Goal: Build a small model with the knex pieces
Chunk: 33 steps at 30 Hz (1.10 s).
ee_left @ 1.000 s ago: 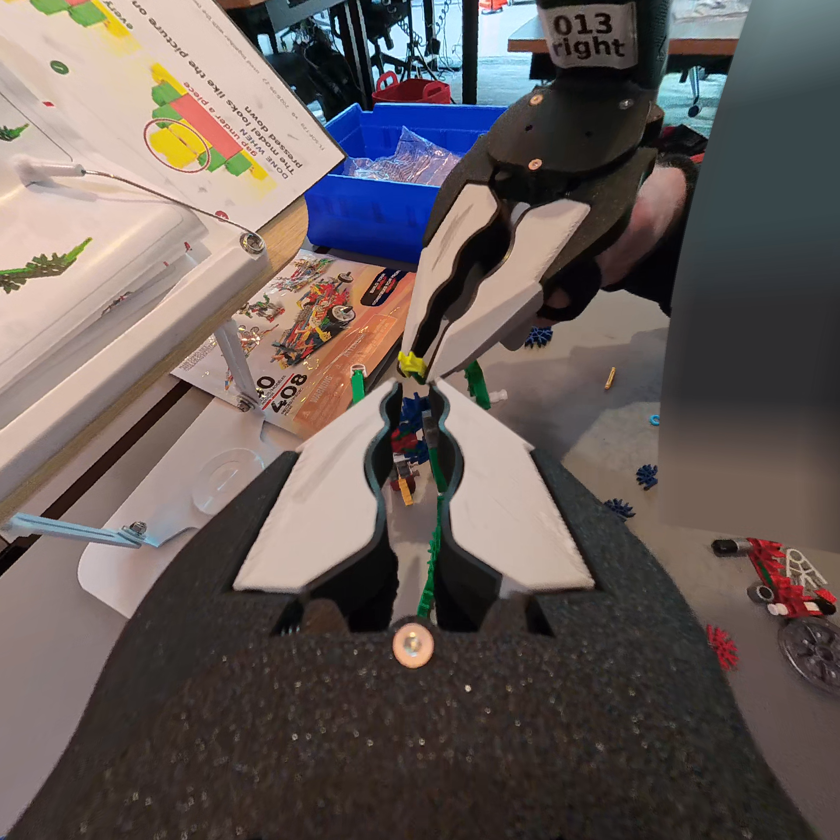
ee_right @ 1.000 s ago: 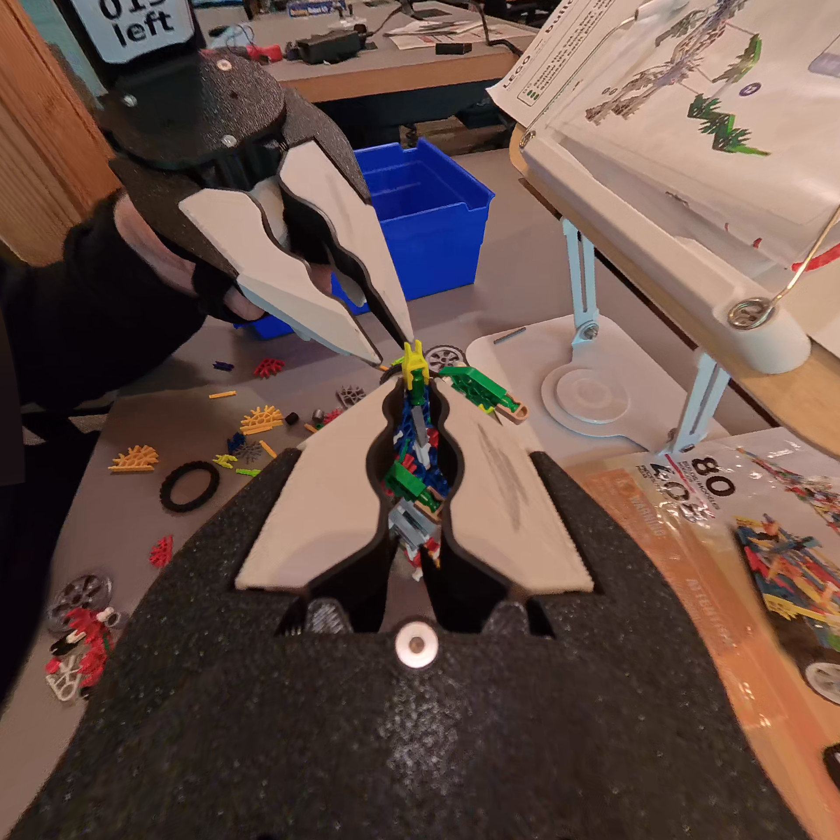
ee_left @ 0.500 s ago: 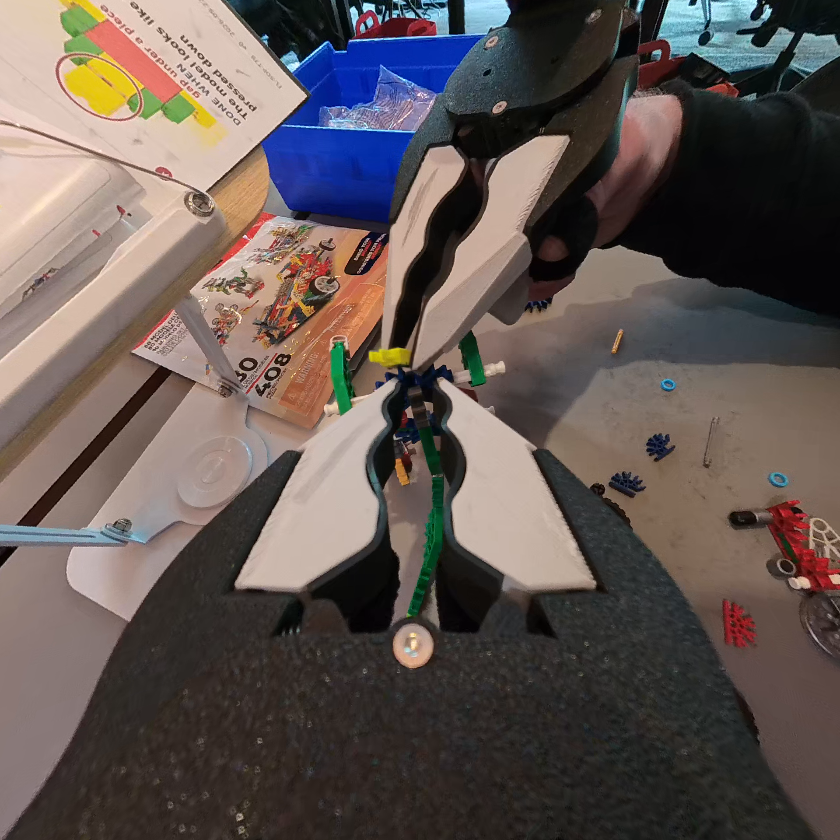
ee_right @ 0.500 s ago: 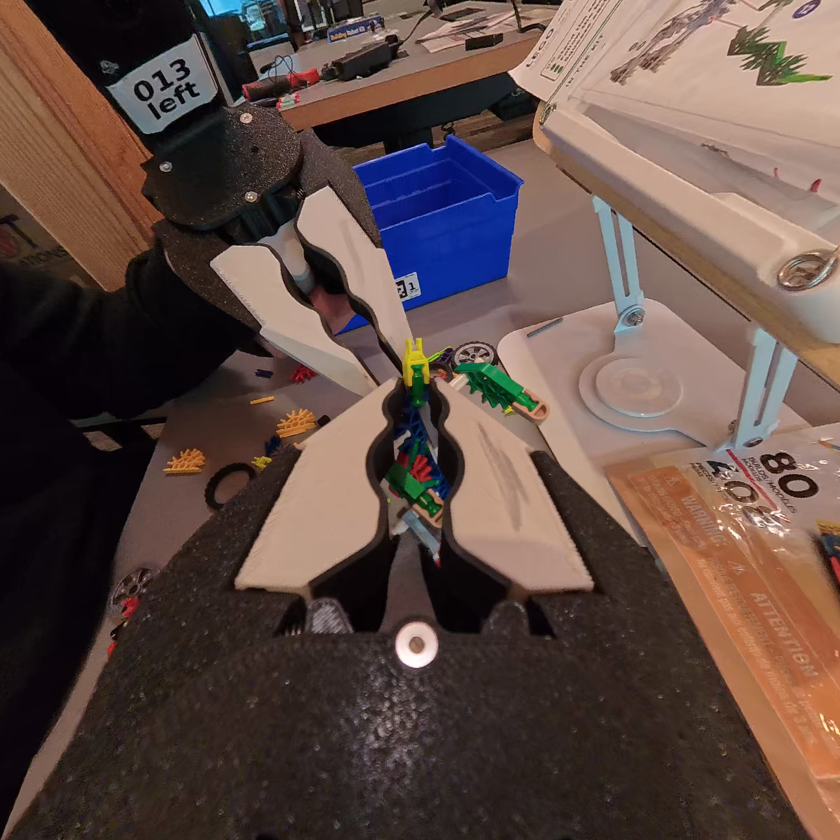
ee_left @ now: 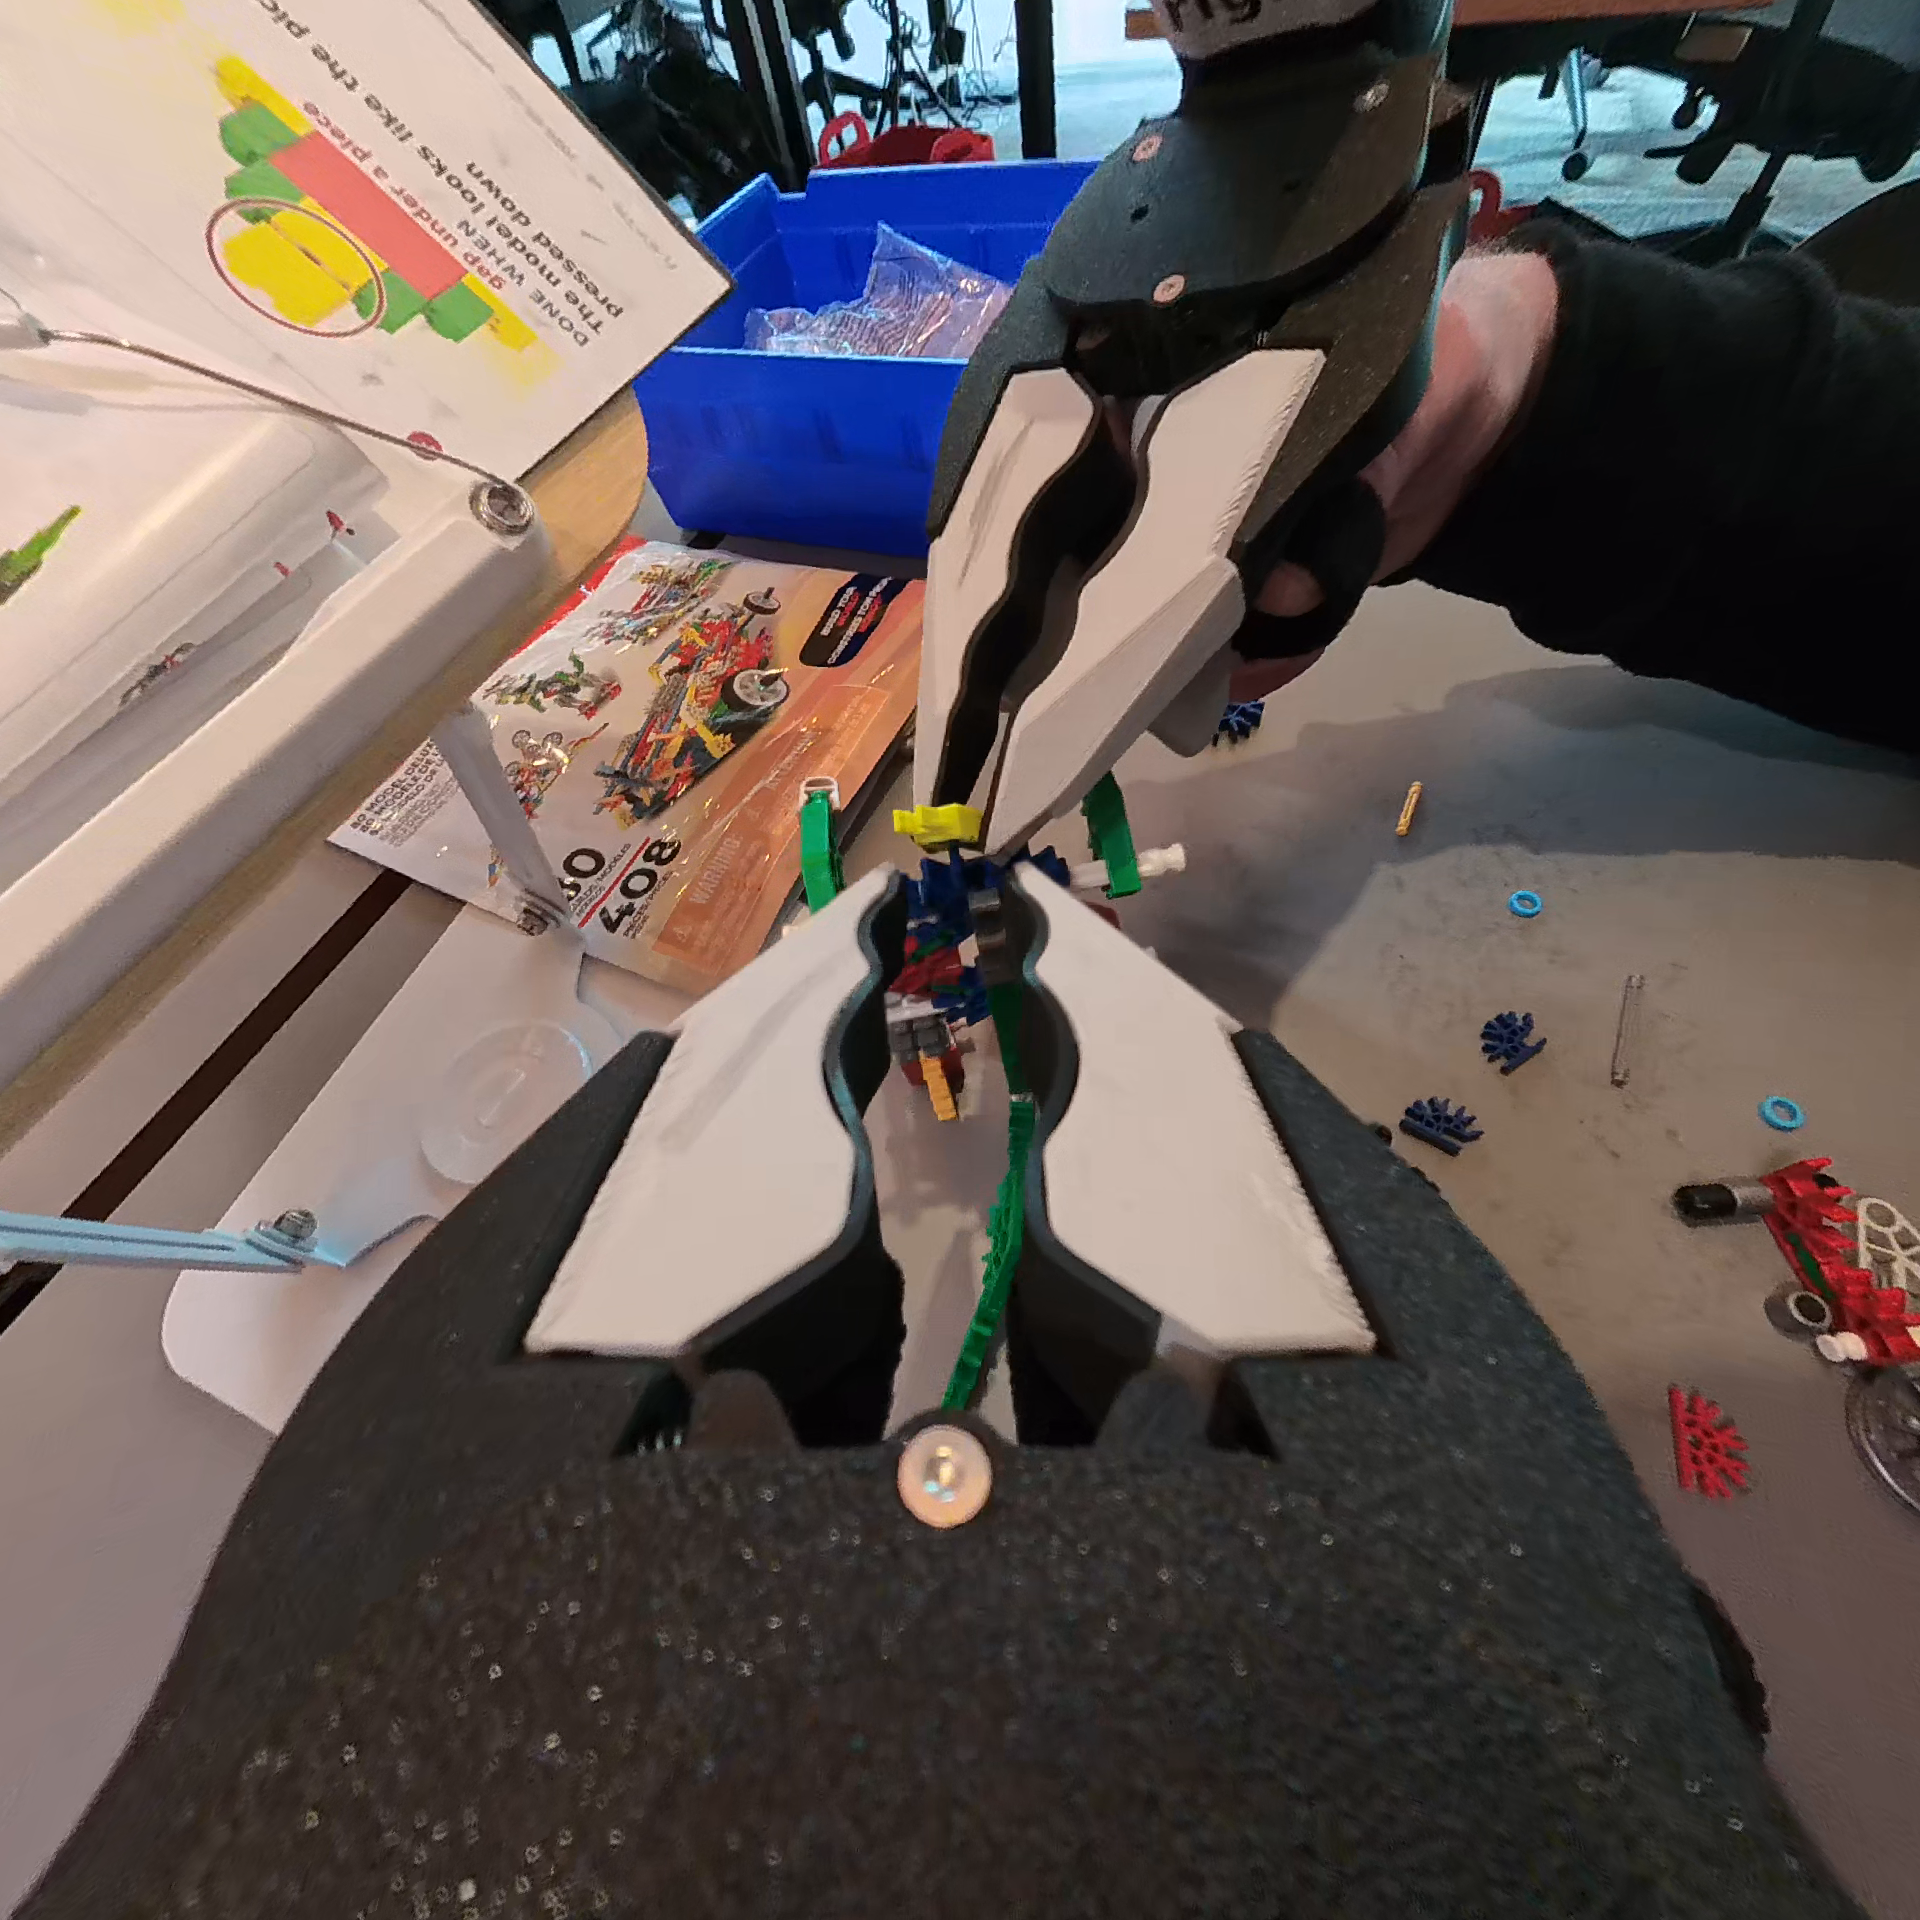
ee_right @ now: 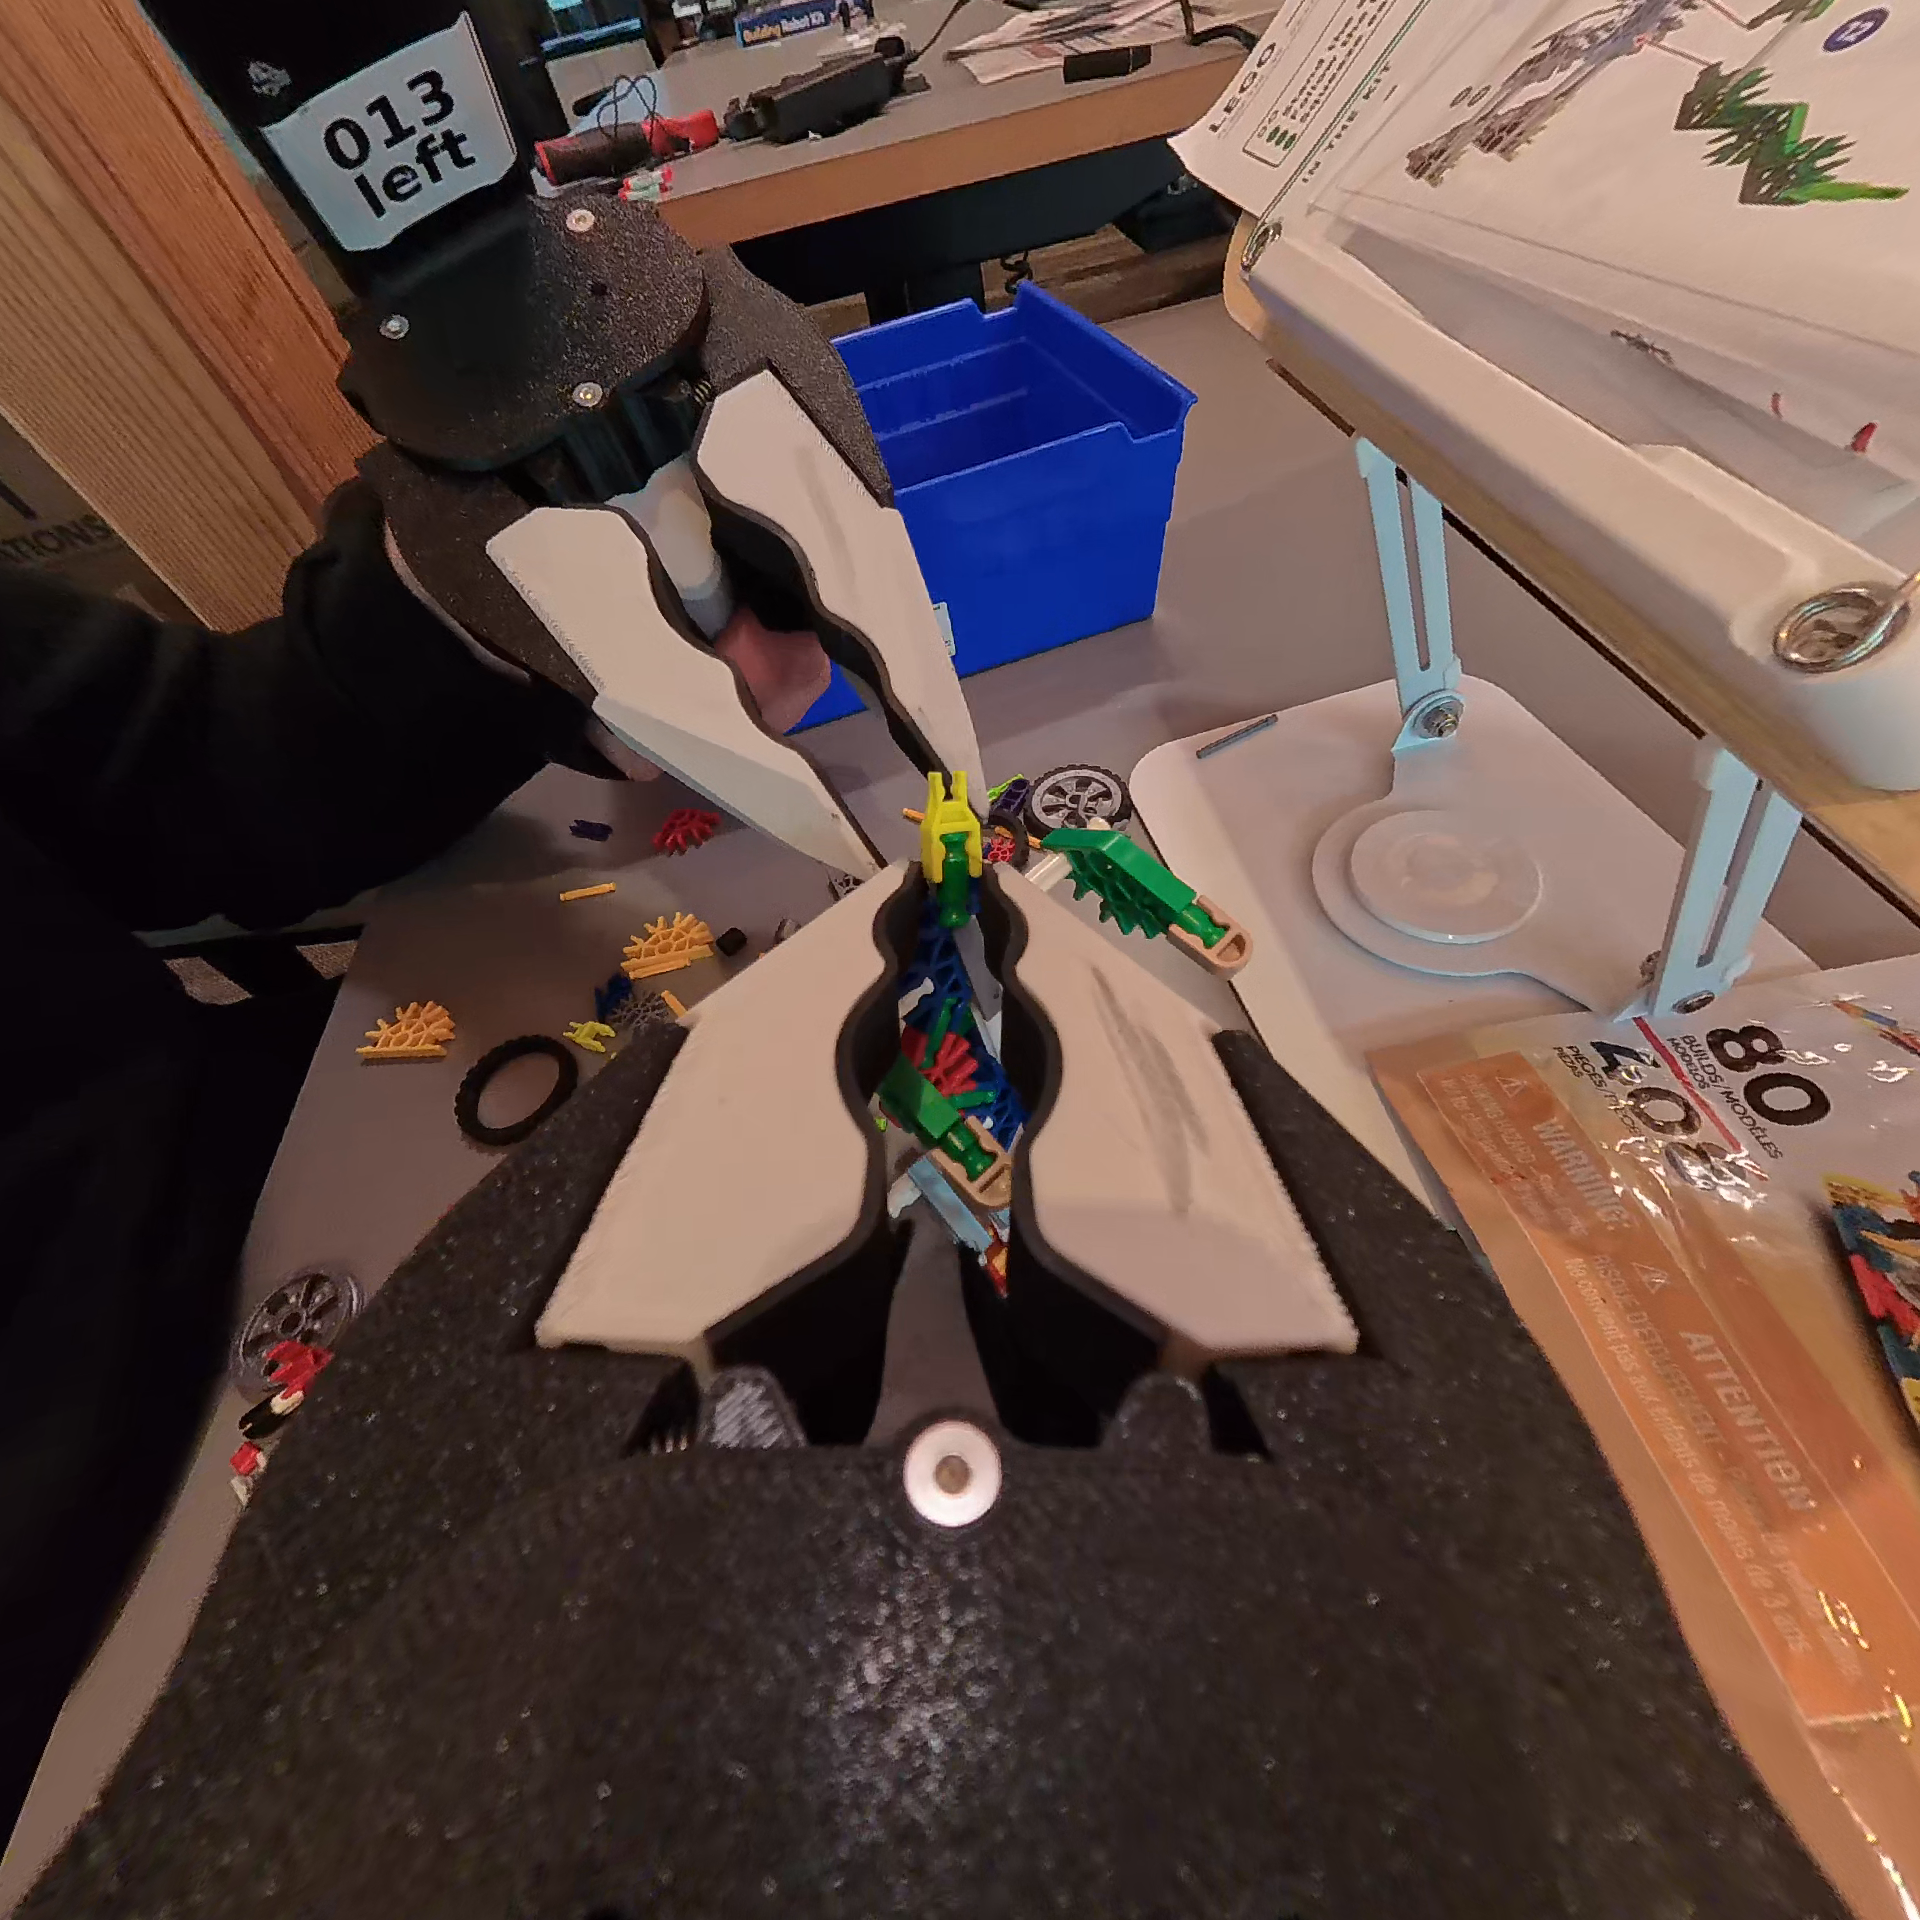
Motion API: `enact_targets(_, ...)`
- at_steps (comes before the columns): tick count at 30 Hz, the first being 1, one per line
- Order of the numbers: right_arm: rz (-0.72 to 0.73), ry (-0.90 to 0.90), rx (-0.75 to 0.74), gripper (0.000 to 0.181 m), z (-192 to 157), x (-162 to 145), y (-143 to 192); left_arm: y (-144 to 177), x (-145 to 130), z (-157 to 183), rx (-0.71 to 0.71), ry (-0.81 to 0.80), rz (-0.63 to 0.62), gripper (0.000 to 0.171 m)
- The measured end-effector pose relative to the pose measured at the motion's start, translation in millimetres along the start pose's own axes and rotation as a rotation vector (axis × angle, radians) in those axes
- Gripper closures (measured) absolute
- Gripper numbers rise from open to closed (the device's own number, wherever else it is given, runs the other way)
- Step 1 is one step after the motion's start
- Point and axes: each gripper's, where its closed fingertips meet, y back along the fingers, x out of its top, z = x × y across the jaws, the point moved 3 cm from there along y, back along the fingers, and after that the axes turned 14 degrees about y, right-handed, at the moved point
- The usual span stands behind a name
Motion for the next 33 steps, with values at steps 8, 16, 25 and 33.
enact_targets(8,0.003,0.001,-0.002,0.171,0,-1,1,1,10,-5,-0.083,0.147,0.100,0.160)
enact_targets(16,0.011,-0.001,0.000,0.171,0,-1,1,0,9,-7,-0.157,0.233,0.120,0.160)
enact_targets(25,0.004,0.006,-0.008,0.170,0,-1,1,-2,11,-1,-0.184,0.230,0.133,0.168)
enact_targets(33,-0.098,0.099,-0.115,0.162,-2,4,14,-1,12,0,-0.128,0.175,0.116,0.168)
